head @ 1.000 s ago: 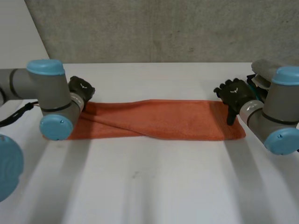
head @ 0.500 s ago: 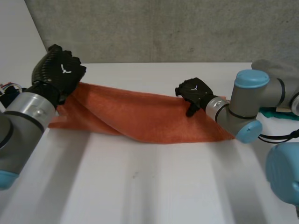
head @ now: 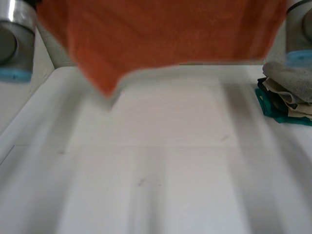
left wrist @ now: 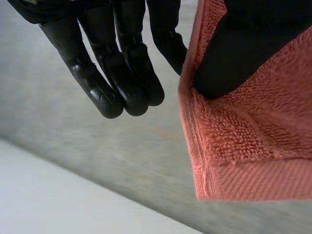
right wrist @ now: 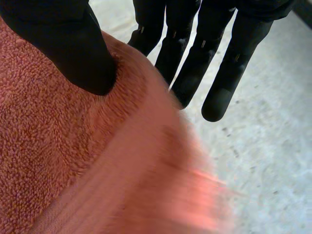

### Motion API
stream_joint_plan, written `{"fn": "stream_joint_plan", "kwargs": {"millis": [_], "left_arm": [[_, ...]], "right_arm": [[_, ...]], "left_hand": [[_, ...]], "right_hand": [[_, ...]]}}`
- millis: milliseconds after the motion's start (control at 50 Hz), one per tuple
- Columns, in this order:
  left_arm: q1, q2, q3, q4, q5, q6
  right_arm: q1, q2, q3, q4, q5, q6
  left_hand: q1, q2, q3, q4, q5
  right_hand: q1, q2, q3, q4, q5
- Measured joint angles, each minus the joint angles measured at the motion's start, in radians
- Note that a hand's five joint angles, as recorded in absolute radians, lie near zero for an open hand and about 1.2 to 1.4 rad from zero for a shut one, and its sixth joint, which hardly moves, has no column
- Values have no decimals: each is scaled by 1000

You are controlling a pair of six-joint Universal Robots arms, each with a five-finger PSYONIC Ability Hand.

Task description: Fold the laundry.

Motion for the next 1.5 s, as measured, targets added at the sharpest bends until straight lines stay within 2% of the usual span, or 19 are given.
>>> {"fn": "stream_joint_plan", "kwargs": {"millis": [80, 160, 340, 400, 500, 700, 740, 800, 840, 880, 900, 960, 1060, 1080, 1140, 1220, 1400, 1420, 1500], "left_arm": [[-3, 8, 103, -107, -58, -97], [9, 61, 32, -198, -70, -190], [69, 181, -434, -214, 79, -282], [99, 168, -580, -198, 123, -277], [145, 105, -698, -190, 143, -240], [181, 10, -711, -257, 150, -167], [183, 4, -703, -268, 149, -165], [187, 2, -696, -273, 148, -170], [190, 2, -693, -274, 149, -176], [192, 1, -692, -274, 150, -181], [195, -1, -691, -274, 152, -186], [198, -7, -688, -273, 155, -190], [208, -32, -676, -278, 157, -189], [211, -43, -671, -282, 156, -187], [217, -66, -657, -296, 154, -182], [227, -93, -635, -323, 152, -169], [249, -122, -598, -365, 156, -139], [254, -122, -592, -372, 158, -130], [261, -97, -604, -384, 153, -117]], "right_arm": [[-16, -88, 101, 50, -19, 23], [-38, -173, 274, 105, -70, 52], [-70, -265, 749, 143, -191, 74], [-70, -246, 882, 138, -219, 70], [-62, -165, 982, 132, -233, 47], [-55, -58, 956, 214, -143, -4], [-55, -56, 944, 233, -108, -3], [-56, -52, 929, 248, -66, 0], [-58, -48, 920, 254, -46, 3], [-60, -44, 910, 262, -30, 8], [-62, -42, 904, 272, -21, 12], [-68, -46, 896, 297, -19, 24], [-84, -66, 896, 346, -52, 46], [-89, -72, 898, 356, -67, 49], [-99, -79, 901, 367, -97, 44], [-111, -80, 903, 370, -119, 20], [-122, -80, 905, 372, -129, -22], [-121, -81, 906, 373, -128, -28], [-118, -85, 907, 384, -128, -45]], "left_hand": [[0, 0, 0, 0, 0], [0, 0, 0, 0, 0], [0, 0, 0, 0, 18], [0, 0, 0, 0, 18], [0, 0, 0, 0, 18], [0, 0, 0, 0, 18], [0, 0, 0, 0, 18], [0, 0, 0, 0, 18], [0, 0, 0, 0, 18], [0, 0, 0, 0, 18], [0, 0, 0, 0, 18], [0, 0, 0, 0, 18], [-25, -61, -55, -62, -28], [-193, -216, -206, -217, -181], [-409, -426, -415, -430, -396], [-429, -471, -460, -474, -444], [-331, -384, -375, -390, -358], [-88, -136, -138, -141, -116], [-11, -12, -12, -10, -5]], "right_hand": [[0, 0, 0, 0, 0], [0, 0, 0, 0, 0], [0, 0, 0, 0, 19], [0, 0, 0, 0, 27], [0, 0, 0, 0, 28], [0, 0, 0, 0, 28], [-190, -229, -229, -236, -194], [-279, -327, -328, -339, -299], [-262, -306, -315, -327, -285], [-169, -209, -219, -234, -192], [-45, -90, -102, -117, -76], [-2, 1, -8, -16, 2], [-2, 3, 1, 0, 4], [-2, 3, 1, 0, 10], [-2, 3, 1, 0, 15], [-2, 3, 1, 0, 16], [-2, 3, 1, 0, 16], [-2, 3, 1, 0, 15], [-2, 3, 1, 0, 16]]}}
